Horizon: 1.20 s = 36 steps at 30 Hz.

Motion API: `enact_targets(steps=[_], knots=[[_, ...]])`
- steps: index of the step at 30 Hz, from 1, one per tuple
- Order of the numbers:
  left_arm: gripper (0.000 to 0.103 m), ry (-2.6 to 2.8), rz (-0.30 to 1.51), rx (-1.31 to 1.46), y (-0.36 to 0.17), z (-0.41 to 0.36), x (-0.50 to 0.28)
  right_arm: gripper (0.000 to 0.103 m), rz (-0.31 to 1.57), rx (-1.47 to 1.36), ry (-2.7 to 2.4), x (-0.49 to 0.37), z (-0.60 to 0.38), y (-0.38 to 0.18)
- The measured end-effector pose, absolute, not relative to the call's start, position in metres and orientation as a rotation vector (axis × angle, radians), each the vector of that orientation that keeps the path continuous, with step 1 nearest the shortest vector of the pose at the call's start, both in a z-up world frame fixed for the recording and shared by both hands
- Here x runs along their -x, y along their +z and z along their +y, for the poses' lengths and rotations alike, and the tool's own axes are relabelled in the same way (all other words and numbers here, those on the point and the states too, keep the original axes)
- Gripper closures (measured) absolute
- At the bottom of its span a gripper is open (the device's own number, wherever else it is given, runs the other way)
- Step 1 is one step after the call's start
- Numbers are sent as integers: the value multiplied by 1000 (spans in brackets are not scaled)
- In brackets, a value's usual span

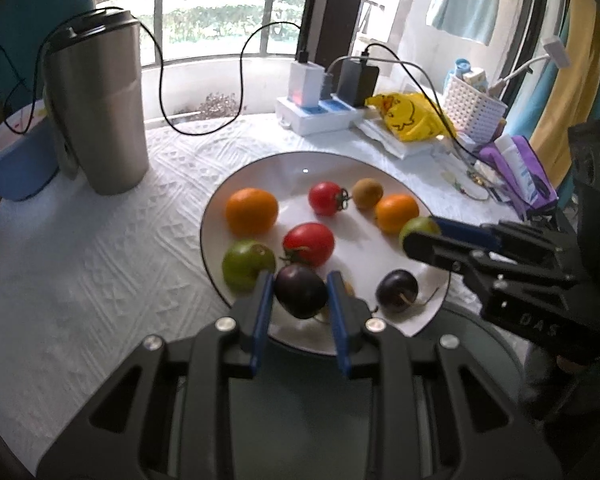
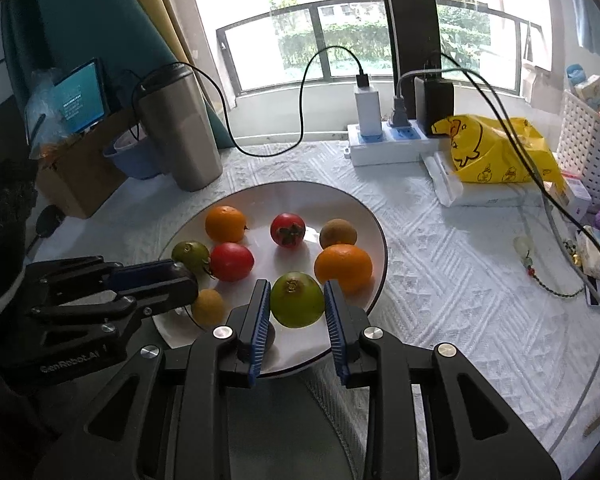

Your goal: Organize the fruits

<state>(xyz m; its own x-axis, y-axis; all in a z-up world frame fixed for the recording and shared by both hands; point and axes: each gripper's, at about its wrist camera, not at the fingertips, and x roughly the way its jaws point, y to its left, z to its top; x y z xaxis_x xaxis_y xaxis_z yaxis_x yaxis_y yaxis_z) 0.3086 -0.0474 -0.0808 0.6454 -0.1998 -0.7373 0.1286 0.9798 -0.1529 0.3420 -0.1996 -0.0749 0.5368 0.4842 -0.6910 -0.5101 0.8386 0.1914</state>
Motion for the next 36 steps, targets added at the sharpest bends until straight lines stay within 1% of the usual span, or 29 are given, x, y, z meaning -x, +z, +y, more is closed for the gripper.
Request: enact_targets(steps=[6,8,10,12,14,15,16,36], knots=[[72,-176,852,98,-80,-46,-310,73,814,42,575,-342,-199,-74],[66,-169,853,94,-79,-46,-309,73,817,45,567,-342,-199,-74],[56,-170,844,96,-76,-46,-307,73,820,52,556,-340,-199,-73],[56,-171,833,99,-73,-46,-304,73,817,53,548,-339,-199,-71],[54,-167,822,98,-69,-45,-301,67,809,50,540,-336,-200,-68],[54,-165,818,99,-68,-45,-300,62,806,49,537,-335,-200,-66],[53,-163,812,101,-65,-44,-297,60,800,47,532,-333,-201,-63],[51,-159,678,108,-13,-37,-229,59,703,85,530,-270,-197,-12]])
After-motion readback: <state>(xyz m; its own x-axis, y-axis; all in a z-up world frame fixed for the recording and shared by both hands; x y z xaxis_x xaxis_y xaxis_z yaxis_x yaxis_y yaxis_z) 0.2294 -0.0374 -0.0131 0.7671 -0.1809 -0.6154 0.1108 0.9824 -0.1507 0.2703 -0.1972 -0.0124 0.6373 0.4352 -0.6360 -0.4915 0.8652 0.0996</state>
